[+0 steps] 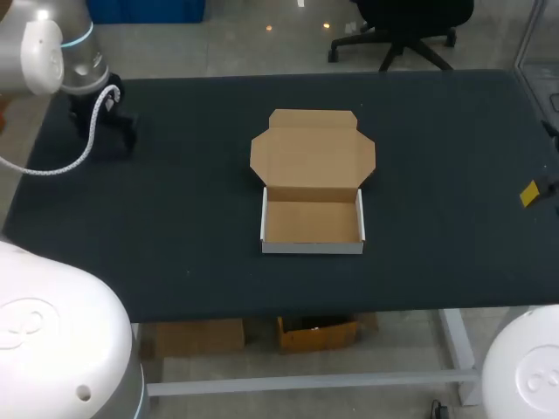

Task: Assemble the packaging by folding the flat box into shape, placing the metal phone stand inside, and closing the box properly

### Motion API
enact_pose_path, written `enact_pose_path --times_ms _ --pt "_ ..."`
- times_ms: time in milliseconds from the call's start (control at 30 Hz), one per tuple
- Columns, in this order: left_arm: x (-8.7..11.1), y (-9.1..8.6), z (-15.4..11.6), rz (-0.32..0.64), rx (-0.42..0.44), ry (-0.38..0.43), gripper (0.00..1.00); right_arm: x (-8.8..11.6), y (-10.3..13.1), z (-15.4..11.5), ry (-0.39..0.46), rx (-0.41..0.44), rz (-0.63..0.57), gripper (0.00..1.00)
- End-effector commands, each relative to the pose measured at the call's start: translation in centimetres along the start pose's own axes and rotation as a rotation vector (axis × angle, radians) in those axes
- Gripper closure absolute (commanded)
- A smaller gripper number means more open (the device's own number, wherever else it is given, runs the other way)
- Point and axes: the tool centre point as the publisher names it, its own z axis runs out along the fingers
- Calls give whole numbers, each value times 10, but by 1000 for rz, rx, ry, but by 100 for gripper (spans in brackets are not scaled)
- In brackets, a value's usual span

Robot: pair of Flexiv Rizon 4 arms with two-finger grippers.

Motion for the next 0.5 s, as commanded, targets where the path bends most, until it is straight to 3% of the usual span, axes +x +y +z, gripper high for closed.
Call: enact_pose_path --times_ms 33,500 --pt "1 -6 2 -17 -15 -3 0 1 -1 -2 1 1 -1 0" --pt "-1 -10 3 -59 -17 6 0 1 -1 -2 1 1 -1 0"
